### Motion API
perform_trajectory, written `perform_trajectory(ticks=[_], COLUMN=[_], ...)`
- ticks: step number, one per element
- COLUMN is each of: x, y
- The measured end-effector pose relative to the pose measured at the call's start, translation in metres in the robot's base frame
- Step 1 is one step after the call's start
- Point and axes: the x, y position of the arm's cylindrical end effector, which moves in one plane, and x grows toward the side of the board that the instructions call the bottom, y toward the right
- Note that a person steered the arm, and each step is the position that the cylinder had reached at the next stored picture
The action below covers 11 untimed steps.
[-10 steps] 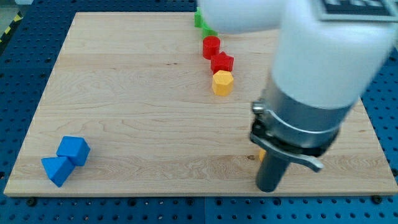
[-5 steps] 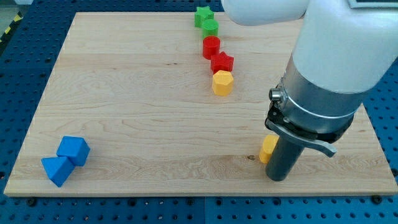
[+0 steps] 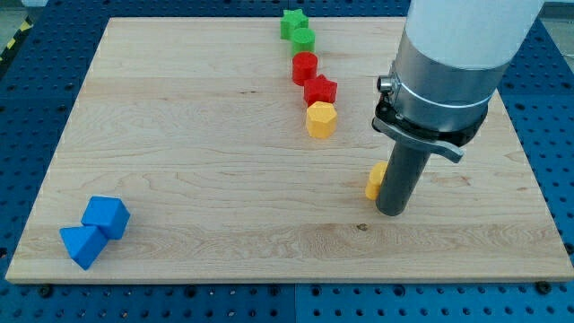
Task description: Move the heart closer to the hexagon
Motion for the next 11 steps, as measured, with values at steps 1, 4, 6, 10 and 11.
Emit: perform_trajectory(ticks=[1,4,6,10,11], x=[0.0,-0.015,-0.018,-0.029,-0.034], y=[0.025,-0.018,-0.031,0.008,-0.002])
